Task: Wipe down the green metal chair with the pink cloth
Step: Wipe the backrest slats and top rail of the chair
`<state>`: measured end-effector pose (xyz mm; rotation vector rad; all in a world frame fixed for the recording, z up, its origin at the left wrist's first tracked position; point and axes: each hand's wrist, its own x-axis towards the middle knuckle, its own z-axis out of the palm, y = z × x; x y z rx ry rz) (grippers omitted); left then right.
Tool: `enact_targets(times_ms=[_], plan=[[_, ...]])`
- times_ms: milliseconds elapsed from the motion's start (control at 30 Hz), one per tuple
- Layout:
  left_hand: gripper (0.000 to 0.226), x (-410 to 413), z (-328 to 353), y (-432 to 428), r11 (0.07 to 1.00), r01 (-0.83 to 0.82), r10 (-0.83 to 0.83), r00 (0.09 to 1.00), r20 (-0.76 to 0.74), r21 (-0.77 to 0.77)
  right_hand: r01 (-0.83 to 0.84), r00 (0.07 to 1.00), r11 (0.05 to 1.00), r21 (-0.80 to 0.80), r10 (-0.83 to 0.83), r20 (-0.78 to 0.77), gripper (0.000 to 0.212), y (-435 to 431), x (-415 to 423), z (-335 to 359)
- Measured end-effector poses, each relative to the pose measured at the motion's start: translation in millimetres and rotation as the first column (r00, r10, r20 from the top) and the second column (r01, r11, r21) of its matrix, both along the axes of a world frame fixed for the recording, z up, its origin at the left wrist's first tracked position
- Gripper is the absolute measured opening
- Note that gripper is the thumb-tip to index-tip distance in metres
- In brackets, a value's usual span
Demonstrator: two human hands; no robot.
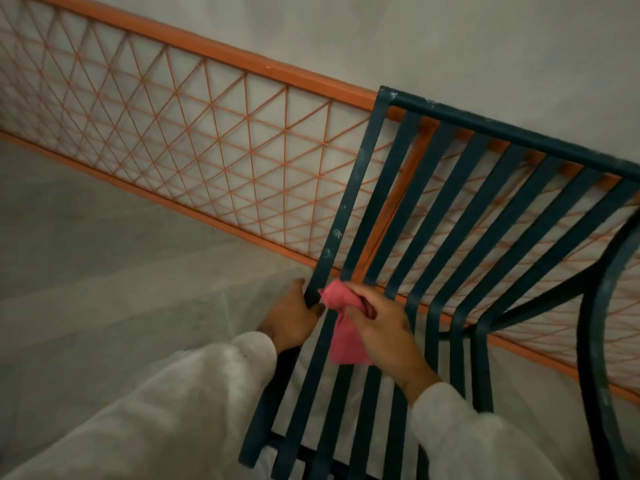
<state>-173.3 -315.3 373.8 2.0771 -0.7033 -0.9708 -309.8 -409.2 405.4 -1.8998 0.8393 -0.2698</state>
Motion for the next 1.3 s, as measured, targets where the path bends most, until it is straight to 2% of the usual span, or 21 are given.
enact_targets(times_ms=[100,233,367,500,567,667,800,967,1100,1167,1233,1300], plan=[[0.020,-5,-10,-11,0.996,-0.055,0.055,0.998,0.013,0.068,-0.084,0.994,0.990,-0.117,0.091,0.058,0.042,-29,22,-2],[0.013,-10,-18,-17,0.993,-0.096,0.087,0.990,0.112,0.072,-0.271,0.961,0.911,-0.310,0.273,-0.036,0.049,-62,55,-18],[0.010,-12,-19,-19,0.991,-0.118,0.110,0.986,0.121,0.056,-0.281,0.960,0.888,-0.363,0.257,-0.115,0.046,-60,59,-38],[0.021,-11,-21,-17,0.989,-0.145,0.142,0.983,0.120,0.019,-0.358,0.929,0.847,-0.393,0.367,-0.054,0.047,-47,48,-55],[0.017,-12,-21,-17,0.989,-0.141,0.136,0.983,0.122,0.034,-0.368,0.919,0.818,-0.441,0.392,-0.040,0.053,-60,50,-56],[0.014,-10,-24,-18,0.986,-0.143,0.130,0.980,0.147,0.081,-0.392,0.914,0.809,-0.439,0.396,-0.088,0.047,-78,58,-45],[0.015,-12,-25,-18,0.988,-0.144,0.134,0.981,0.140,0.062,-0.337,0.940,0.875,-0.348,0.334,-0.070,0.043,-54,55,-35],[0.009,-12,-22,-18,0.990,-0.143,0.140,0.981,0.135,0.011,-0.502,0.863,0.828,-0.250,0.499,-0.079,0.041,-63,45,-34],[0.014,-13,-22,-18,0.988,-0.149,0.144,0.981,0.128,0.037,-0.355,0.934,0.879,-0.317,0.350,-0.076,0.040,-77,62,-32],[0.014,-12,-24,-18,0.989,-0.143,0.137,0.981,0.139,0.033,-0.320,0.947,0.902,-0.290,0.306,-0.094,0.040,-67,63,-31],[0.012,-11,-27,-17,0.990,-0.141,0.139,0.980,0.144,0.008,-0.378,0.926,0.886,-0.269,0.364,-0.102,0.040,-54,55,-32],[0.009,-9,-29,-18,0.991,-0.136,0.134,0.980,0.146,-0.002,-0.457,0.890,0.874,-0.168,0.448,-0.087,0.039,-52,47,-29]])
